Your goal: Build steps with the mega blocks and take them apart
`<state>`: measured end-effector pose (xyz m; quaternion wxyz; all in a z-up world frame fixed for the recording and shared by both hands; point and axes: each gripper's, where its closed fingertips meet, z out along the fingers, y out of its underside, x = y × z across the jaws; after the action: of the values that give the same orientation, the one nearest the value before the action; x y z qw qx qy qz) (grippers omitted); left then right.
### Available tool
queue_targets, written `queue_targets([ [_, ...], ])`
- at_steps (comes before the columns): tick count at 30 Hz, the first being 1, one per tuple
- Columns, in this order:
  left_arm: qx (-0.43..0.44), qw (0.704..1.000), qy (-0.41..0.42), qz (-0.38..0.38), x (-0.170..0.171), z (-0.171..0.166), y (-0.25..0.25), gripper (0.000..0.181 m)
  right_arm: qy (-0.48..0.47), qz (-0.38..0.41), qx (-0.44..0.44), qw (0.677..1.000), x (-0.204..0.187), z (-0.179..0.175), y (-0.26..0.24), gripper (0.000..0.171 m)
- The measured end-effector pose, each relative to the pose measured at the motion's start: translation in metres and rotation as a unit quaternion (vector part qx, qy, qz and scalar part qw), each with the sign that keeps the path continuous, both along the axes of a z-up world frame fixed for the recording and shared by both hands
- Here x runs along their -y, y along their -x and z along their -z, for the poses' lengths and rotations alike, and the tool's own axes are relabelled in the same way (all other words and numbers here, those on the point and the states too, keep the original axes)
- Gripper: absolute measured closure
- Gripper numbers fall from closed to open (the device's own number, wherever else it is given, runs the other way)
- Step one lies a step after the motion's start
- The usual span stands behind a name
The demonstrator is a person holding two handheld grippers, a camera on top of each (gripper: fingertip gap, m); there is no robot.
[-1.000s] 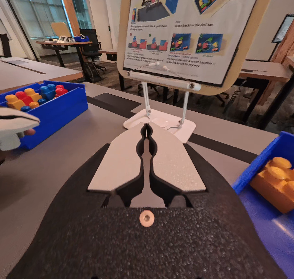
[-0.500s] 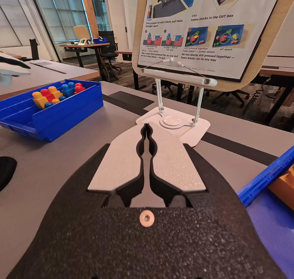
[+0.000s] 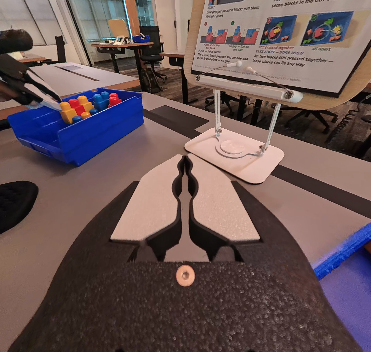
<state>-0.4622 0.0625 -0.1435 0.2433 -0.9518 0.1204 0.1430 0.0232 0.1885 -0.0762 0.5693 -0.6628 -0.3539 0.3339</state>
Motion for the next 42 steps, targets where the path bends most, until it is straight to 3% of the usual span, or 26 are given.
queue_targets([
  [15, -0.038, 0.997, 0.059, 0.025, -0.001, 0.015, 0.005, 0.145, 0.018, -0.024, 0.012, 0.999, 0.005, 0.01, 0.006, 0.171],
  [19, -0.035, 0.998, 0.048, 0.034, -0.001, 0.007, -0.003, 0.153, 0.018, -0.027, 0.014, 0.999, 0.006, 0.011, 0.007, 0.171],
  [20, -0.038, 0.998, 0.034, 0.041, -0.002, 0.001, -0.006, 0.181, 0.018, -0.028, 0.014, 0.999, 0.006, 0.011, 0.007, 0.171],
  [27, -0.071, 0.995, 0.044, 0.059, 0.003, -0.008, -0.009, 0.181, 0.016, -0.034, 0.019, 0.999, 0.01, 0.011, 0.009, 0.171],
  [35, -0.061, 0.99, 0.097, 0.078, 0.012, -0.003, -0.005, 0.14, 0.022, -0.043, 0.023, 0.999, 0.011, 0.014, 0.012, 0.171],
  [42, -0.041, 0.986, 0.144, 0.071, 0.007, 0.008, 0.008, 0.132, 0.027, -0.057, 0.039, 0.997, 0.015, 0.022, 0.017, 0.171],
])
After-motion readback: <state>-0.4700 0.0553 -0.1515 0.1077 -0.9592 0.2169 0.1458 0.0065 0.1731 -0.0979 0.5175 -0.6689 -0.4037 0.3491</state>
